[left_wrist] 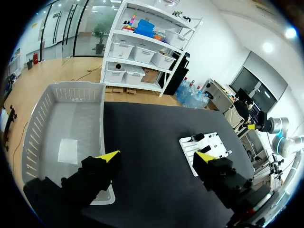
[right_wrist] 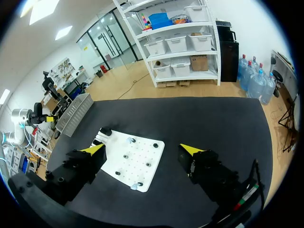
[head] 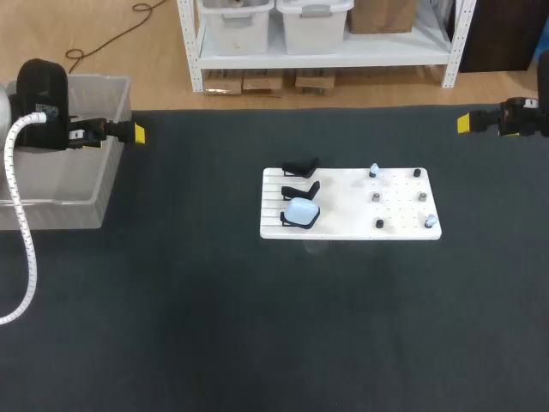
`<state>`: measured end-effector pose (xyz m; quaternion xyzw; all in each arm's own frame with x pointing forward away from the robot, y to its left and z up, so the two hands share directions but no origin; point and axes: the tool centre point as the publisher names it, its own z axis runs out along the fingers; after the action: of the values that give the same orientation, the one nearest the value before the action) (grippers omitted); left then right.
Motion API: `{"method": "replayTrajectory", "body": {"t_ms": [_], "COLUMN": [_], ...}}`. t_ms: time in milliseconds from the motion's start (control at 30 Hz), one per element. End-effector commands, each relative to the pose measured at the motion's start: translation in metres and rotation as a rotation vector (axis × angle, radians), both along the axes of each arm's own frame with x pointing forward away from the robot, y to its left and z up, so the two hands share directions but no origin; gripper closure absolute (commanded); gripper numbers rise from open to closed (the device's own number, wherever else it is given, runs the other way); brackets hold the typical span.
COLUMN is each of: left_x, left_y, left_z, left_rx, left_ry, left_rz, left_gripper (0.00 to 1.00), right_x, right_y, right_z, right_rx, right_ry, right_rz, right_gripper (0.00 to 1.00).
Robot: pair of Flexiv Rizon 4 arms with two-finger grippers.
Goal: Pick up each earbud case from the left stands, insert the matching earbuds, close the lid, and place the case in the box.
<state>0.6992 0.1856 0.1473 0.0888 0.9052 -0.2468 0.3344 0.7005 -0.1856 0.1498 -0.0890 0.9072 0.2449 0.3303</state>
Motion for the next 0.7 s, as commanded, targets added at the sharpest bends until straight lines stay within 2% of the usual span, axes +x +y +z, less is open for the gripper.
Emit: {"method": "replayTrajectory", "body": {"t_ms": [33,433,700], "left_x": [0.000,0.000,-0.001], "left_y": [-0.001,-0.001,-0.016], "left_z": [0.001,0.001,0.008], "left_rx": [0.004,0.004,-0.027], "left_ry": [0.004,0.004,-0.060], "left_rz": [0.002,0.002,-0.135], "left_gripper": [0.00,0.00,0.00], "right_x": [0.000,0.000,0.000], "right_y": [0.000,0.000,0.000], "right_z": [0.000,0.000,0.000], "right_rx": [0.000,0.000,0.000], "right_ry": [0.000,0.000,0.000], "right_rz": [0.001,0.001,0.001], "right_gripper": [0.00,0.00,0.00]}}
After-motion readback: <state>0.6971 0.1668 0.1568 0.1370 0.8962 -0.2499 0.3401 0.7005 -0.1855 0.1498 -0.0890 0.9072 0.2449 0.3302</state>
